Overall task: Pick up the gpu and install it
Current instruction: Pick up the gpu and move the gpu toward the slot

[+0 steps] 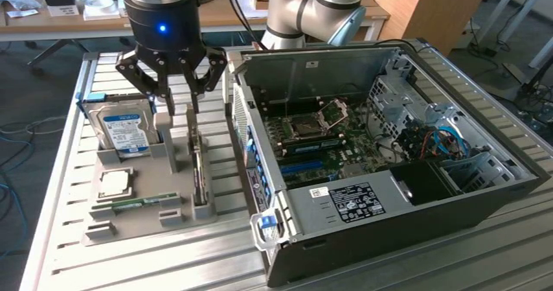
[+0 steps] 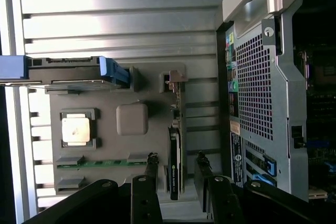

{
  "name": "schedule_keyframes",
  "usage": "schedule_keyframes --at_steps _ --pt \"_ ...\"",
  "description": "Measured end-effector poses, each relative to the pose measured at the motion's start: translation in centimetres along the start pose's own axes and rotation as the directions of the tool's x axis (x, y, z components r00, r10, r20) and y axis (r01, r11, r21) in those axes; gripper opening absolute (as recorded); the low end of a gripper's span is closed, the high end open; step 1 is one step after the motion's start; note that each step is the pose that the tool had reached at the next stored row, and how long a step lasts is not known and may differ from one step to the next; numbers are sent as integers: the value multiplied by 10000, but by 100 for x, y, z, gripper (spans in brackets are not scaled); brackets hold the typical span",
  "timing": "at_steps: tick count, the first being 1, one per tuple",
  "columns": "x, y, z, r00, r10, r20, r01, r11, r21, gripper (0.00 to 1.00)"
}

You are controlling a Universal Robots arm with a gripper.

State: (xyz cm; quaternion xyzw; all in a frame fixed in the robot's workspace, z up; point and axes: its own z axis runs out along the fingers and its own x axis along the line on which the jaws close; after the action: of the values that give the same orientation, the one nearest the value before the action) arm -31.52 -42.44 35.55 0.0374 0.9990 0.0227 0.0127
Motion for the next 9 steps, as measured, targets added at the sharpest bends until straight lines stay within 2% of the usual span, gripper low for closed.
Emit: schedule_keyframes --at_steps 9 --pt "2 -5 104 10000 0 -3 0 10000 3 42"
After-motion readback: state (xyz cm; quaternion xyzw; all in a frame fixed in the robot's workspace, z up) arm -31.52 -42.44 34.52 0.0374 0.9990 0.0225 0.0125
